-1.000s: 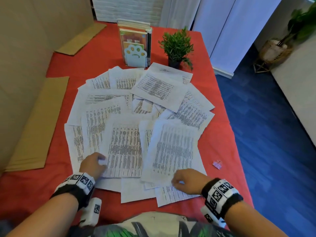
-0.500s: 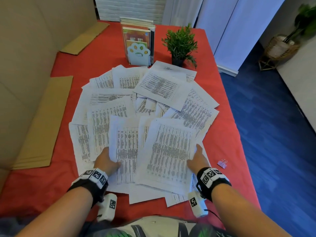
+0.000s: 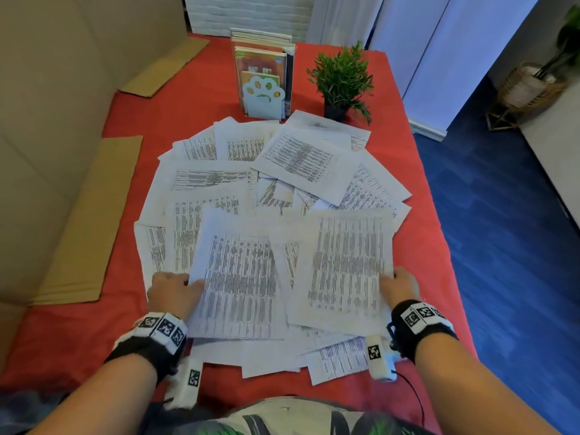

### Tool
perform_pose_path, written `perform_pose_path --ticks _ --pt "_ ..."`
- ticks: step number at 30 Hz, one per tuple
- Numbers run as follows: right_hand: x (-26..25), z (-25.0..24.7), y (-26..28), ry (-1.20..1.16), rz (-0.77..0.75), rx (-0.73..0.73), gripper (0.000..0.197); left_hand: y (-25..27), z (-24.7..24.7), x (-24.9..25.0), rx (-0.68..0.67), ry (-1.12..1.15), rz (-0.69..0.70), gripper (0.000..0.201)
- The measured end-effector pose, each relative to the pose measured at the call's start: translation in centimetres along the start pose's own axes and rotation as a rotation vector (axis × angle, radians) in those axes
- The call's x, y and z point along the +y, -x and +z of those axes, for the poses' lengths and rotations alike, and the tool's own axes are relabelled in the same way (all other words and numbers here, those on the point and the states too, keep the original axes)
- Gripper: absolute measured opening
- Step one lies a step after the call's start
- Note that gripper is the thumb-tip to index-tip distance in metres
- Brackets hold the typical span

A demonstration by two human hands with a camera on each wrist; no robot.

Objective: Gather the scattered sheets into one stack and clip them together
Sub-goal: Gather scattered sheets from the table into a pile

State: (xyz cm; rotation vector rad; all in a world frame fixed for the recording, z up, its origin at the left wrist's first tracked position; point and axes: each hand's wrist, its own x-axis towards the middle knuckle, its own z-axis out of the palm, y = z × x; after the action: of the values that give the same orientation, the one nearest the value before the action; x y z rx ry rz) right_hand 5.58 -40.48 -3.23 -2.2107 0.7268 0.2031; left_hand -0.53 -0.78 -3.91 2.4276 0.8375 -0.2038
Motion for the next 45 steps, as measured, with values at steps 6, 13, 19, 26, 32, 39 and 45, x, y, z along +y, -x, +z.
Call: perform_pose_path --ticks 6,13,19,26,32,39,45 --pt "-1.8 1.1 -0.9 -0.06 0.014 -0.03 0.025 -3.5 -1.3 0.1 0.081 0.039 -0.056 0.049" --pt "-2.0 3.8 0.8 0.142 -0.062 -0.281 0.018 -3.0 -1.2 0.7 0.033 -0.018 -0.008 0.035" --pt "-1.1 3.1 0.5 0.089 -0.042 -0.15 0.025 -1.3 -0.9 0.9 0.129 0.247 -0.044 0.048" --pt "2.3 0.4 0.0 0.056 0.066 0.024 0.016 0.1 -1.8 -0.9 0.102 0.265 -0.054 0.021" --pt "1.2 1.1 1.4 -0.027 -0.016 -0.083 0.008 1.7 0.7 -0.8 -0.249 0.277 -0.059 0.025" --pt "1.4 3.2 2.7 -0.06 -0.047 -0.209 0.007 3.8 3.0 2.2 -0.426 0.343 -0.03 0.031" --pt "1.8 2.0 2.0 -0.012 -0.01 -0.091 0.012 3.9 2.1 1.2 -0.209 0.304 -0.046 0.076"
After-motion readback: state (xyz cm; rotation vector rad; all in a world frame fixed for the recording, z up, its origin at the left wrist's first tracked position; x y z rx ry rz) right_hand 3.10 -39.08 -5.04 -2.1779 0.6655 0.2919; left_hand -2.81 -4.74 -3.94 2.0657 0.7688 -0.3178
